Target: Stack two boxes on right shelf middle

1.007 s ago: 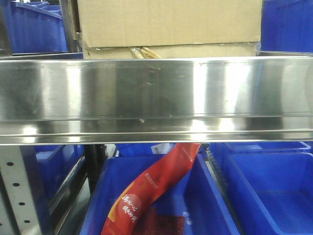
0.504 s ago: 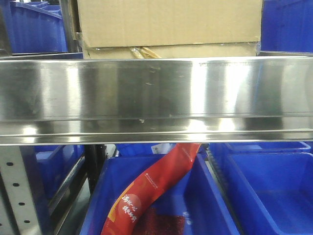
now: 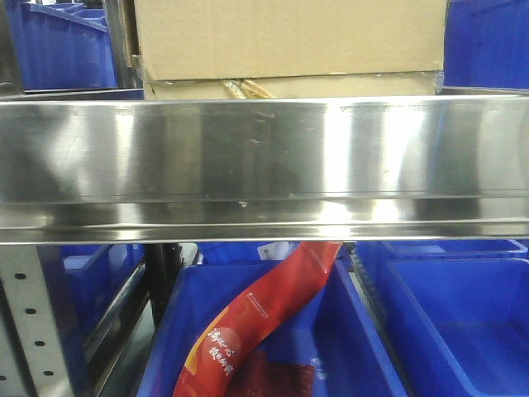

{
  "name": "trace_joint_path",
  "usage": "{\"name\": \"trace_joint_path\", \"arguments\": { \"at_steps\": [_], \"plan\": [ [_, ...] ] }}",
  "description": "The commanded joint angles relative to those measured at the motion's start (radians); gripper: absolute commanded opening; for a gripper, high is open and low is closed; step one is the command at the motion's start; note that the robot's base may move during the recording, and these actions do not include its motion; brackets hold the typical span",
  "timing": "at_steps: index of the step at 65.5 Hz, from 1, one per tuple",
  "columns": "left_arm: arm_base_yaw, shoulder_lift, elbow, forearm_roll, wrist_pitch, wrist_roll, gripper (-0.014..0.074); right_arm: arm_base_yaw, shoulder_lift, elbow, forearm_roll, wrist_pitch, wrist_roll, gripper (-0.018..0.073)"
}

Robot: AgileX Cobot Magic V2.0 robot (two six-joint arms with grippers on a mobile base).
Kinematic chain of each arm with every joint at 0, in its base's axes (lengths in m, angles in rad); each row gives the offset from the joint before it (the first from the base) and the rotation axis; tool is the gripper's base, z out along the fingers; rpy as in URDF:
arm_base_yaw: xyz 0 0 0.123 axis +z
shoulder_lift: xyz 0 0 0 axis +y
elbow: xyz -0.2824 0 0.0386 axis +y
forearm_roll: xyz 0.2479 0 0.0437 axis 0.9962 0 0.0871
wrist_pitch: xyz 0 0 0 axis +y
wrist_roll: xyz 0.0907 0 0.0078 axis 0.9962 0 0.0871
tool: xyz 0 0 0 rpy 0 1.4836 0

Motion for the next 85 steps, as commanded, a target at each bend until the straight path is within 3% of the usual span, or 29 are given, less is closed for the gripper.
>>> {"name": "trace_joint_path", "arguments": {
  "at_steps": [1, 11, 21, 32, 85],
  "plan": [
    [0.038, -0.047, 0.068, -0.032, -0.013, 0.024, -0.0111, -0.006, -0.006, 0.004, -0.009, -0.023, -0.008, -0.0160],
    [0.035, -0.047, 0.138, -0.029, -0.081, 0.024, -0.0111, -0.006, -0.006, 0.004, -0.009, -0.028, -0.008, -0.0160],
    [0.035, -0.047, 0.138, -0.029, -0.040, 0.024, -0.0111, -0.006, -0.006, 0.004, -0.009, -0.030, -0.008, -0.0160],
    [0.035, -0.047, 0.138, -0.029, -0.085, 0.024, -0.0111, -0.006, -0.006, 0.004, -0.009, -0.030, -0.008, -0.0160],
    [0.035, -0.047, 0.138, -0.029, -0.085, 0.024, -0.0111, -0.022, -0.023, 0.035, -0.021, -0.040, -0.008, -0.0160]
  ]
}}
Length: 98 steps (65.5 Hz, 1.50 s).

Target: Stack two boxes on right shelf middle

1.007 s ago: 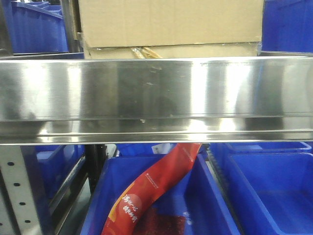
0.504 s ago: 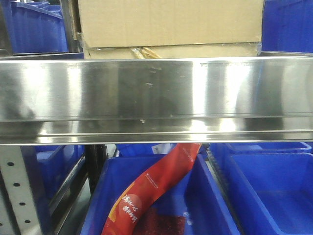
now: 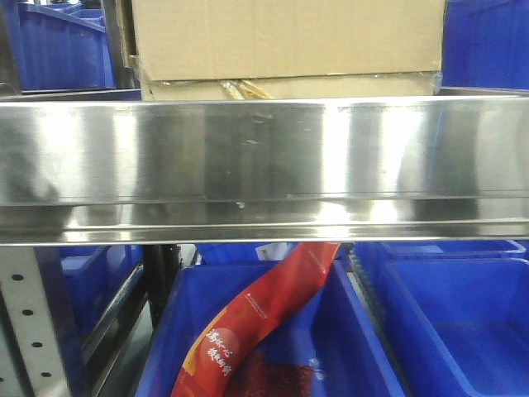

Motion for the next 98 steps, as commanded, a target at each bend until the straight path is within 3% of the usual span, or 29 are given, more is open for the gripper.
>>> {"name": "trace_joint_path", "arguments": {
  "at_steps": [1, 13, 21, 43, 98],
  "plan": [
    [0.001, -0.005, -0.001, -0.005, -0.019, 0.001, -0.0111, -0.021, -0.025, 0.025, -0.019, -0.031, -0.005, -0.0160],
    [0.001, -0.005, -0.001, -0.005, -0.019, 0.001, -0.0111, -0.153, -0.170, 0.143, -0.061, -0.071, 0.096, -0.0160],
    [0.001, -0.005, -0.001, -0.005, -0.019, 0.001, -0.0111, -0.216, -0.278, 0.263, -0.061, -0.091, 0.107, -0.0160],
    [0.001, -0.005, -0.001, -0.005, -0.019, 0.001, -0.0111, -0.220, -0.479, 0.518, -0.059, -0.121, 0.112, -0.0160],
    [0.001, -0.005, -0.001, -0.005, -0.019, 0.001, -0.0111, -0.220, -0.479, 0.521, -0.055, -0.103, 0.112, -0.0160]
  ]
}}
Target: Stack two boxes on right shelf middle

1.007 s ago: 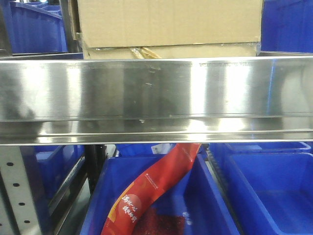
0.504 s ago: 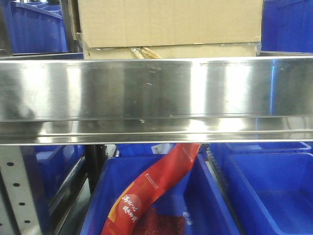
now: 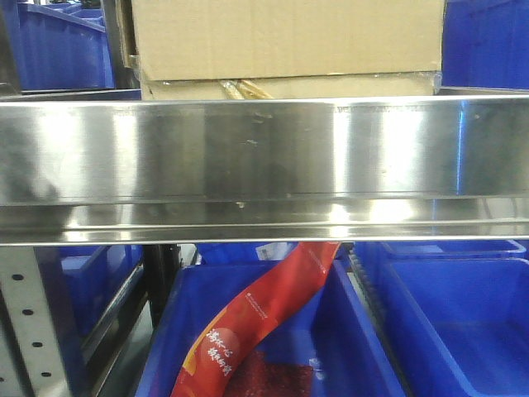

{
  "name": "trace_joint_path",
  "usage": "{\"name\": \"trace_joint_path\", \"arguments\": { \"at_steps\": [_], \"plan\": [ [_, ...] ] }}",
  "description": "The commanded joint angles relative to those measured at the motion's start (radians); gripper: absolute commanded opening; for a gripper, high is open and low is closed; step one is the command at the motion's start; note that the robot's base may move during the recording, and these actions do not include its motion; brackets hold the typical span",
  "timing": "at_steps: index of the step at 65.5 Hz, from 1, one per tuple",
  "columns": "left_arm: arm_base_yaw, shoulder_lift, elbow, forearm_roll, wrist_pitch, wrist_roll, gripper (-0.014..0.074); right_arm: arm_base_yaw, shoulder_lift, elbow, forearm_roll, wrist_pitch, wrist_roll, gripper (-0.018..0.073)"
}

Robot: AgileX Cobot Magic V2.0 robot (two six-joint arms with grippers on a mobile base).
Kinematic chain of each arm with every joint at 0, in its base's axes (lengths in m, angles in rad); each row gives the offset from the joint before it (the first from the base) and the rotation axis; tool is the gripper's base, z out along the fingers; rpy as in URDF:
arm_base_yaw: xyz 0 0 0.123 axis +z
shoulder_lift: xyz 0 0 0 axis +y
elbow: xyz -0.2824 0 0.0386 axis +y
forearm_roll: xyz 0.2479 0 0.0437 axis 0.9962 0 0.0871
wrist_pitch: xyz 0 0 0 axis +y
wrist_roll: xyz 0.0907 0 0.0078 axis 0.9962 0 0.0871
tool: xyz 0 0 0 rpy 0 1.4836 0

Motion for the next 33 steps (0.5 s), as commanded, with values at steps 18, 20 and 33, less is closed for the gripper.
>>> {"name": "trace_joint_path", "arguments": {
  "at_steps": [18, 20, 33],
  "plan": [
    [0.001, -0.005, -0.001, -0.005, -0.017, 0.001, -0.0111, -0.007, -0.003, 0.002, -0.003, -0.010, -0.001, -0.0160],
    [0.001, -0.005, -0.001, -0.005, -0.017, 0.001, -0.0111, -0.007, -0.003, 0.002, -0.003, -0.010, -0.001, -0.0160],
    [0.001, -0.005, -0.001, -0.005, -0.017, 0.001, -0.0111, -0.007, -0.003, 0.002, -0.003, -0.010, -0.001, -0.0160]
  ]
}}
